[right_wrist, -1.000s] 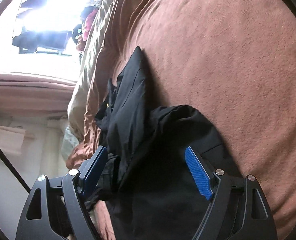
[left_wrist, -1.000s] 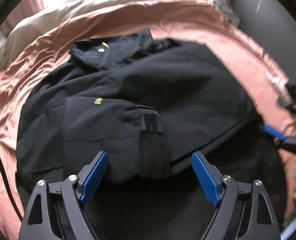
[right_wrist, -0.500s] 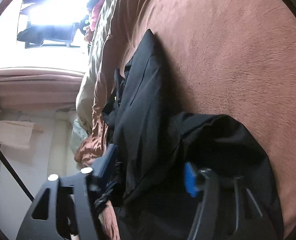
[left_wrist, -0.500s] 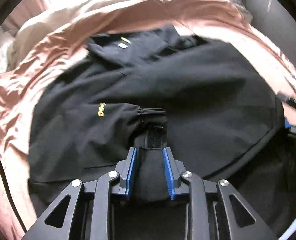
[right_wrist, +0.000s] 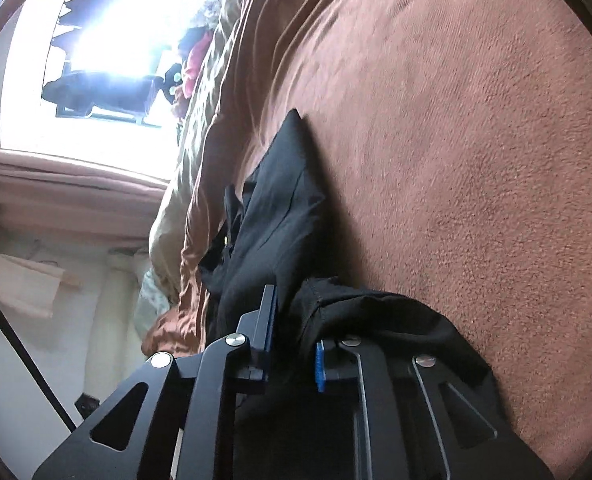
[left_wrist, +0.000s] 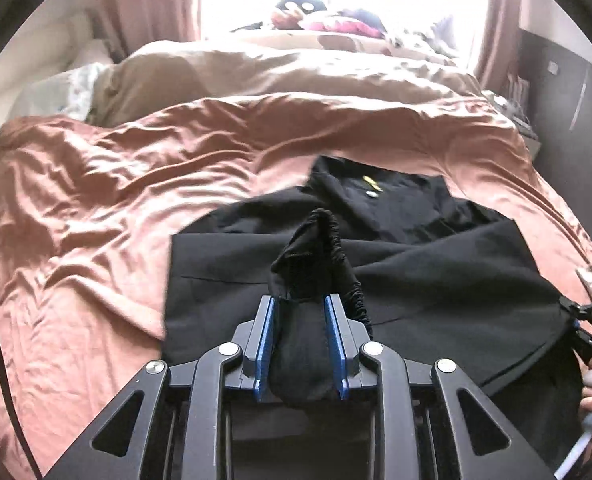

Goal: Fold large clothes
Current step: 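Lay the held cuff back onto the jacket with the left tool and open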

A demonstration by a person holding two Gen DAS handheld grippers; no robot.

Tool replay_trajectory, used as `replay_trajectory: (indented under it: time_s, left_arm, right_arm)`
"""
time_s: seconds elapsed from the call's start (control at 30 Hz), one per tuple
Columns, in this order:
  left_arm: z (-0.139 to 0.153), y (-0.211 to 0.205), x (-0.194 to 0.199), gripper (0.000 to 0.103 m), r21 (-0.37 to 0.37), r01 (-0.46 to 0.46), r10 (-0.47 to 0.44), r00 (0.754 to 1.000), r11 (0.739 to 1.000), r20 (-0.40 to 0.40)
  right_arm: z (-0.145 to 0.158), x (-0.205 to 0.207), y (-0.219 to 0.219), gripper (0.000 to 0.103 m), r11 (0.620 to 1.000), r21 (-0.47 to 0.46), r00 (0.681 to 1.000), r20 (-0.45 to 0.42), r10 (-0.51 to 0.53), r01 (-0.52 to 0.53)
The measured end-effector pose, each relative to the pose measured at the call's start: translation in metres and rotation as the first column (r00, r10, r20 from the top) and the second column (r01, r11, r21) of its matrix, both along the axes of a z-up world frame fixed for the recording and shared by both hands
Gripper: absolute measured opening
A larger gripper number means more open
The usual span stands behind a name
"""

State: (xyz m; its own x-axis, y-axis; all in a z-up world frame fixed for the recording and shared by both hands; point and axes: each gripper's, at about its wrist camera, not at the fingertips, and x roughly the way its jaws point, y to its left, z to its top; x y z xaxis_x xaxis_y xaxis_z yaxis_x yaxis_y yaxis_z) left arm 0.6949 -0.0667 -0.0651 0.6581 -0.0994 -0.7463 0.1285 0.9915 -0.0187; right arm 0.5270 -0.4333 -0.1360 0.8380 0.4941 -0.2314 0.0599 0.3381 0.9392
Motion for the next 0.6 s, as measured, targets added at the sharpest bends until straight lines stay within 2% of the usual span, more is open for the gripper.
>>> replay_trajectory:
  time_s: [0.03,0.1,0.13,0.23,0.3,0.37,0.43,0.5,0.57,0.6]
  left_arm:
    - [-0.003,0.008,-0.001,0.019,0.032,-0.041,0.04,0.999,0.999,0.008]
    - [-0.014,0.023,0.0,0.019,0.062,-0.107,0.11,0.993,0.992,-0.044]
    - [-0.026,0.035,0.002,0.019,0.048,-0.131,0.135,0.984,0.99,-0.113]
    - [-0.04,0.059,0.0,0.02,0.034,-0.172,0.175,0.967,0.985,-0.184]
    - [-0.041,0.067,-0.004,0.03,0.011,-0.179,0.178,0.966,0.984,-0.189]
    - [-0.042,0.071,-0.008,0.062,-0.046,-0.172,0.16,0.966,0.984,-0.203]
    - [-0.041,0.067,-0.013,0.07,-0.076,-0.143,0.126,0.972,0.987,-0.198]
    - [-0.048,0.059,-0.012,0.072,-0.06,-0.117,0.101,0.971,0.991,-0.218]
    - [-0.068,0.053,-0.01,0.073,-0.014,-0.114,0.104,0.948,0.993,-0.302]
    - [-0.084,0.05,-0.008,0.073,0.002,-0.118,0.111,0.928,0.993,-0.355]
  right_arm:
    - [0.0,-0.002,0.001,0.012,1.0,-0.002,1.0,0.001,-0.012,0.012]
    - [-0.001,-0.002,0.005,0.012,1.0,-0.01,1.0,-0.017,-0.018,0.018]
    - [-0.001,-0.001,0.006,0.012,1.0,-0.012,0.999,-0.032,-0.015,0.015]
    - [0.002,-0.003,0.011,0.013,1.0,-0.011,0.998,-0.066,0.004,-0.005]
    - [0.005,-0.004,0.013,0.015,1.0,-0.001,0.996,-0.082,0.022,-0.022]
    - [0.009,-0.006,0.017,0.016,0.999,-0.01,0.994,-0.103,0.034,-0.035]
    - [0.015,-0.005,0.021,0.016,0.999,-0.015,0.993,-0.111,0.044,-0.046]
    - [0.022,-0.008,0.022,0.016,0.998,-0.025,0.993,-0.106,0.054,-0.057]
    - [0.031,-0.008,0.02,0.016,0.997,-0.05,0.994,-0.096,0.058,-0.063]
    - [0.032,-0.009,0.019,0.016,0.996,-0.064,0.994,-0.095,0.062,-0.068]
